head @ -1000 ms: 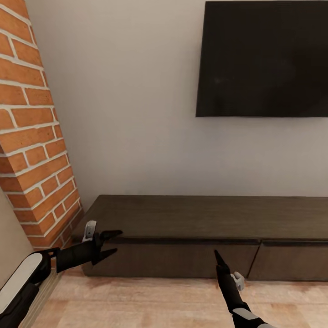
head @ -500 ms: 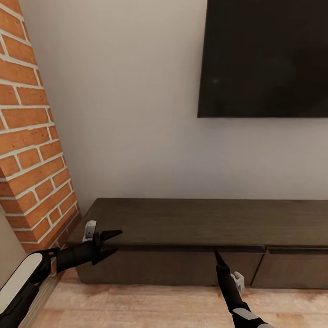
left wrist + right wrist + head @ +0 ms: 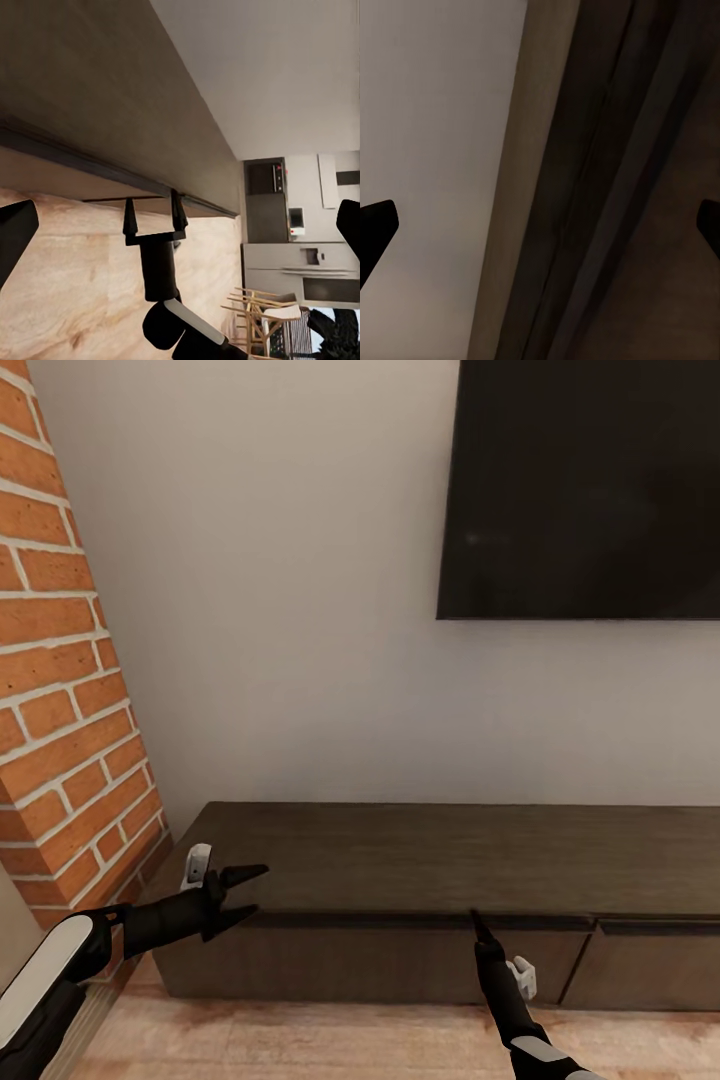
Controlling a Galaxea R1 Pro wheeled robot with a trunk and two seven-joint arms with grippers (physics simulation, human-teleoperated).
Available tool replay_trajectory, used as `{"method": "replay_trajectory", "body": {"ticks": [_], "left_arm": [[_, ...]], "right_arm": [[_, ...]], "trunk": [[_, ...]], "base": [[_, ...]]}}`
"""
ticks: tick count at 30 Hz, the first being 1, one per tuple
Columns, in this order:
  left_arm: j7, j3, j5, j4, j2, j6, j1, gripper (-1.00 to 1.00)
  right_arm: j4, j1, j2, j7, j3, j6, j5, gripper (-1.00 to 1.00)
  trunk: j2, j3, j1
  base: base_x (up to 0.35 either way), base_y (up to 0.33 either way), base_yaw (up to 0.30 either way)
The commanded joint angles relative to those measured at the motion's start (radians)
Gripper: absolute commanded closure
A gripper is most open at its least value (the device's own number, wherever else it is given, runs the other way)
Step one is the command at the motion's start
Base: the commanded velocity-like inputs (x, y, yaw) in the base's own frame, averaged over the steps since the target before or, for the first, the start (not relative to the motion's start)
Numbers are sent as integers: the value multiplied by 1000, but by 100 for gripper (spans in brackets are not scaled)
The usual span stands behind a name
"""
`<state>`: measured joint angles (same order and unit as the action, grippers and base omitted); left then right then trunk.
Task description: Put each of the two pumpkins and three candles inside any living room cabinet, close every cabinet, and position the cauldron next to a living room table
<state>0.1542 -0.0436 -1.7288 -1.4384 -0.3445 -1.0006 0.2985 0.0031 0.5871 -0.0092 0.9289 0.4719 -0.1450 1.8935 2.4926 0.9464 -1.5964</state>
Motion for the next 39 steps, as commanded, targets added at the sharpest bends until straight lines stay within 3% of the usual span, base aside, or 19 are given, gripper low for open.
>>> {"method": "replay_trajectory", "body": {"ticks": [1,33,39], "left_arm": [[10,-1,-11,-1,-1,-1,1,-100],[8,1,-12,-2,-1,-1,1,-100],[8,1,-12,-2,-1,-1,1,-100]], "right_arm": [[1,0,0,1,8,-7,4,-100],[41,0,2,-16,8,-7,38,-100],[41,0,2,-15,8,-7,38,-100]], "trunk": [[0,1,0],[0,1,0],[8,20,-5]], "base": [[12,0,0],[1,0,0],[0,0,0]]}}
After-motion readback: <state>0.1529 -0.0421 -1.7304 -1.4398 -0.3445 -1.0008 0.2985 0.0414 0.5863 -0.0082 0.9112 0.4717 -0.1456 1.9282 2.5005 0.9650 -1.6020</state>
